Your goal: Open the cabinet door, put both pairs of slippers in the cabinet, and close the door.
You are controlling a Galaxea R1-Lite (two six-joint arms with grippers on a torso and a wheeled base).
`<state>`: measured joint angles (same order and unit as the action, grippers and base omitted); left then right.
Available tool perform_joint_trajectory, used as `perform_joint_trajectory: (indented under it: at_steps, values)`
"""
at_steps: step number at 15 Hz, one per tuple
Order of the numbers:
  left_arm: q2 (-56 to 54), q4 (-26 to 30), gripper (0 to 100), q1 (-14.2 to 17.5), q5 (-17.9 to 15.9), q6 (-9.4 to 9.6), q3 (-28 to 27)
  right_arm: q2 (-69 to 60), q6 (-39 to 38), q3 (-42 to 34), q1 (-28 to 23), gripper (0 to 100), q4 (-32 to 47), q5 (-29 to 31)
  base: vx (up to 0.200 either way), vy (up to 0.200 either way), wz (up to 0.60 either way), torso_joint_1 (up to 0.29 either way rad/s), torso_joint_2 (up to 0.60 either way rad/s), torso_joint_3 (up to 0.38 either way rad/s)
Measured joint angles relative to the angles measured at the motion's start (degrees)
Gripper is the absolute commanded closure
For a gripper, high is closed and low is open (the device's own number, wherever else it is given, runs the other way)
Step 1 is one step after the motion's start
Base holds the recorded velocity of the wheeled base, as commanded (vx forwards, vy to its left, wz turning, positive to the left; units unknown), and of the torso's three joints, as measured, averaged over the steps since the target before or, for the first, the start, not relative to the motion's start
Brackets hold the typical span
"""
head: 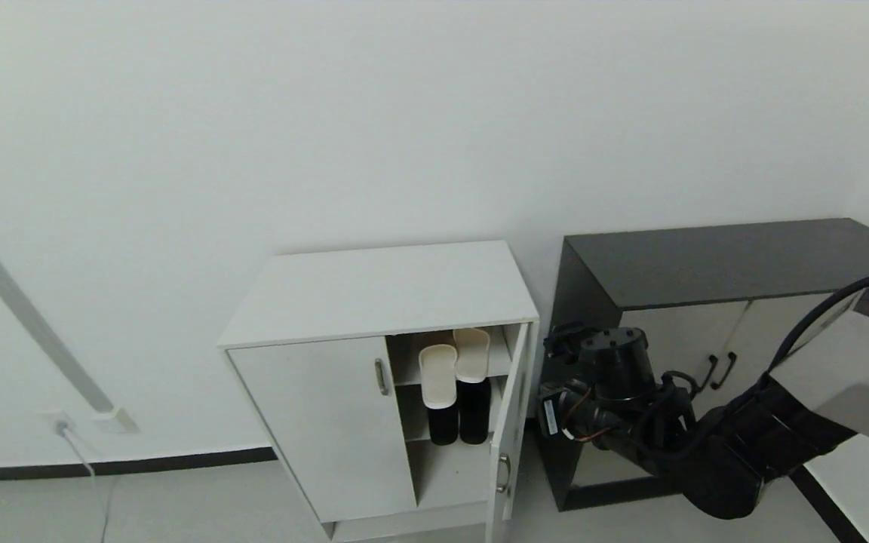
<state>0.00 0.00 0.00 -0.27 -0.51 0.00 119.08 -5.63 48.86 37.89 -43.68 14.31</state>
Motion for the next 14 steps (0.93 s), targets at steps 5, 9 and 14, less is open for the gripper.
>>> perform_joint_trajectory:
  at_steps: [5, 9, 14]
  values:
    - [0.0, 0.0, 100, 0.0, 0.02, 0.0, 0.0, -0.06, 2.62, -2.5, -0.11, 100, -3.67, -2.17, 0.0, 0.0, 0.12, -0.001, 0.0, 0.0]
    - [0.0, -0.05, 100, 0.02, -0.02, -0.09, 0.0, -0.12, 5.77, -3.8, -1.1, 100, -3.69, 0.52, 0.0, 0.0, 0.0, 0.0, 0.0, 0.0]
    - [0.0, 0.0, 100, 0.0, 0.05, -0.09, 0.0, -1.41, 14.08, -6.67, -4.13, 100, -3.25, 4.64, 0.0, 0.0, 0.0, 0.0, 0.0, 0.0]
